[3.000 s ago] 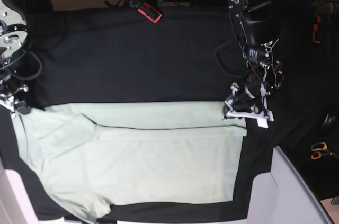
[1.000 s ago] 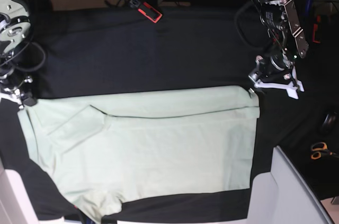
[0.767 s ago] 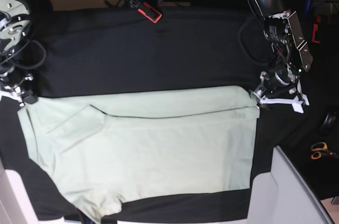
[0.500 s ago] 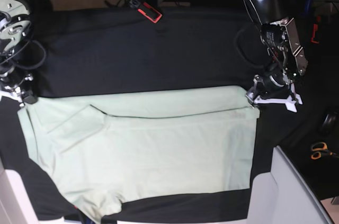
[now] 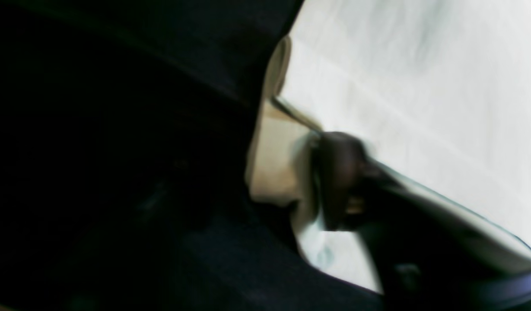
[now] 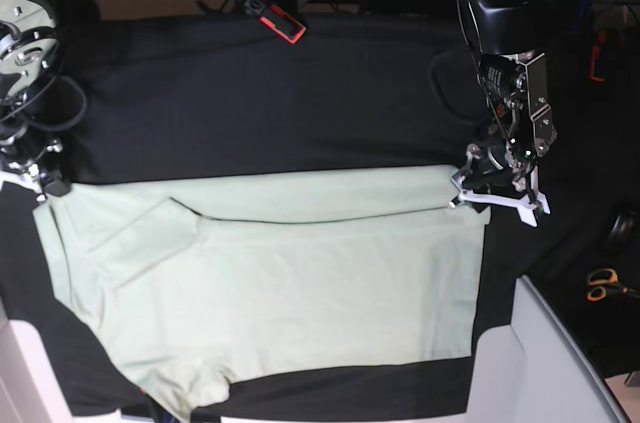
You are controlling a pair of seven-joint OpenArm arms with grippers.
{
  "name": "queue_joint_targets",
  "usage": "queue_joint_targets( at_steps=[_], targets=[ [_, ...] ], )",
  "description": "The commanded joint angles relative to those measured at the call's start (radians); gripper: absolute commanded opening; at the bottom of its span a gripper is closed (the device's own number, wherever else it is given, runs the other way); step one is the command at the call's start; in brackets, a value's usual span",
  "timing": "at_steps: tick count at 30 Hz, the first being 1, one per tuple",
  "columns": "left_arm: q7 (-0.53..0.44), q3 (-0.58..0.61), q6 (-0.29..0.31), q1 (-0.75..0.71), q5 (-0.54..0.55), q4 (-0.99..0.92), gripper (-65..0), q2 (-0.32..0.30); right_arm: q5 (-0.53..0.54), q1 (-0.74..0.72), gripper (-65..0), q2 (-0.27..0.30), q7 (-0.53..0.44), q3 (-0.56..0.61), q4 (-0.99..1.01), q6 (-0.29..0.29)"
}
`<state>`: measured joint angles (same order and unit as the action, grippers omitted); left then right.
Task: Fold the T-shirt properly
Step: 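Pull the folded edge with both grippers back toward the collar side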
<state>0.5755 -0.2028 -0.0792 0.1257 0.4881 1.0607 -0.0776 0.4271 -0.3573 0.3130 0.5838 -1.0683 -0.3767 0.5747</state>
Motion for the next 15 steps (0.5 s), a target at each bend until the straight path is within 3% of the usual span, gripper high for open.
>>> queue_joint_targets(
  at_steps=[1,4,9,11,15],
  targets=[
    [0.061,0.006,0.005,-0.005,0.027,-0.003,-44.0,0.012,0.017,-0.019,-65.0,0.024,-0.014,0.003,-0.014,0.012],
    [0.064,0.004,0.005,-0.010,0.028,-0.001,-58.1,0.009,0.017,-0.019,-65.0,0.025,-0.014,0.003,-0.014,0.012],
    [0.067,0.004,0.000,-0.022,0.028,0.002,-59.6,0.002,0.017,-0.019,-65.0,0.025,-0.015,0.003,-0.014,0.012],
    [0.068,0.013,0.000,-0.025,0.028,0.014,-63.8,-0.012,0.017,-0.019,-65.0,0.025,-0.012,0.004,-0.014,0.012],
    [0.186,0.015,0.005,-0.027,0.028,0.068,-65.0,-0.037,0.017,-0.006,-65.0,0.025,-0.012,0.004,-0.014,0.014]
  ],
)
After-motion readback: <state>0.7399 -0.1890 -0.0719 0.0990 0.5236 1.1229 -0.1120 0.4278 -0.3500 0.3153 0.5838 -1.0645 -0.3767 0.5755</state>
